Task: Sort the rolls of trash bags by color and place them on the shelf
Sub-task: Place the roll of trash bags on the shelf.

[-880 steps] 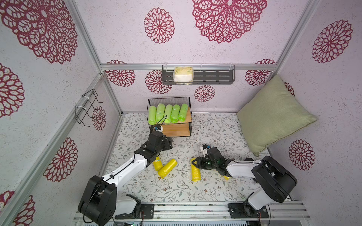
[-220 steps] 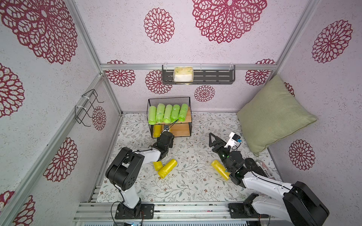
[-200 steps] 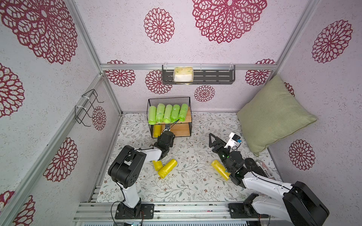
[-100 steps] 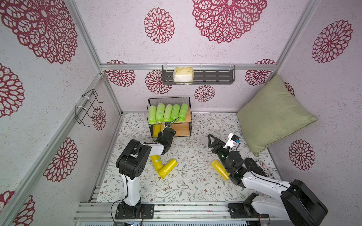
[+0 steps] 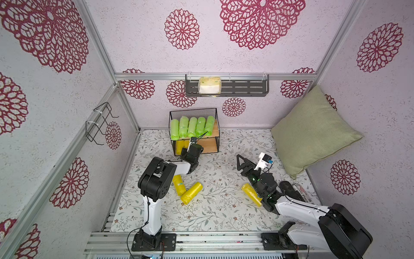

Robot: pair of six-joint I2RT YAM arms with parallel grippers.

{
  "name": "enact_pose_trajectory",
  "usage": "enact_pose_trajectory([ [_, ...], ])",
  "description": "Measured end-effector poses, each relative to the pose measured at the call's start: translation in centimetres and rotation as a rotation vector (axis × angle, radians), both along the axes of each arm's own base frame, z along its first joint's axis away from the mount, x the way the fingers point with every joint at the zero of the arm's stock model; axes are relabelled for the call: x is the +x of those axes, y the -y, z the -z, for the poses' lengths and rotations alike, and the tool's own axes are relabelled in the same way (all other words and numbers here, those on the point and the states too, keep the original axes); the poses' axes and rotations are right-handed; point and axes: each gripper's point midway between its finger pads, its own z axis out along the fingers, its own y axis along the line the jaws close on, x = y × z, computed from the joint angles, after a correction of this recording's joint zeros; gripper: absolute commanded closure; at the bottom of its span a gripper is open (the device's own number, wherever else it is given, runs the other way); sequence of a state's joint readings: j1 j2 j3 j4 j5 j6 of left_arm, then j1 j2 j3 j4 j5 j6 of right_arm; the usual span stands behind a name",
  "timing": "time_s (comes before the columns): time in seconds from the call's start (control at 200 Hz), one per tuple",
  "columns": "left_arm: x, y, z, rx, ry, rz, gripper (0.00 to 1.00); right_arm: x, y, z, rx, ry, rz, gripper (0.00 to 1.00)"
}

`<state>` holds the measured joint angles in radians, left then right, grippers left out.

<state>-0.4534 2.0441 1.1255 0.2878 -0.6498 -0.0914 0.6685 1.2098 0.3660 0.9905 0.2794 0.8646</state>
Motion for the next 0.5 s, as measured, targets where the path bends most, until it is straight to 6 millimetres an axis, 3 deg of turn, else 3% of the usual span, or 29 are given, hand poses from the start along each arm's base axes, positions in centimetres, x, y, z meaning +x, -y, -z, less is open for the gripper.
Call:
enact_pose_trajectory([
  [0.23,-2.6,0.5,0.3,0.033,-0.043,0.03,0.3,-0.1,-0.1,0.0,-0.001,0.0,-0.009,0.21],
  [0.5,-5.2,1.5,-2.5,-0.051,-0.015,0.07,0.3,-0.1,-0.4,0.2,-0.004,-0.004,-0.021,0.21],
])
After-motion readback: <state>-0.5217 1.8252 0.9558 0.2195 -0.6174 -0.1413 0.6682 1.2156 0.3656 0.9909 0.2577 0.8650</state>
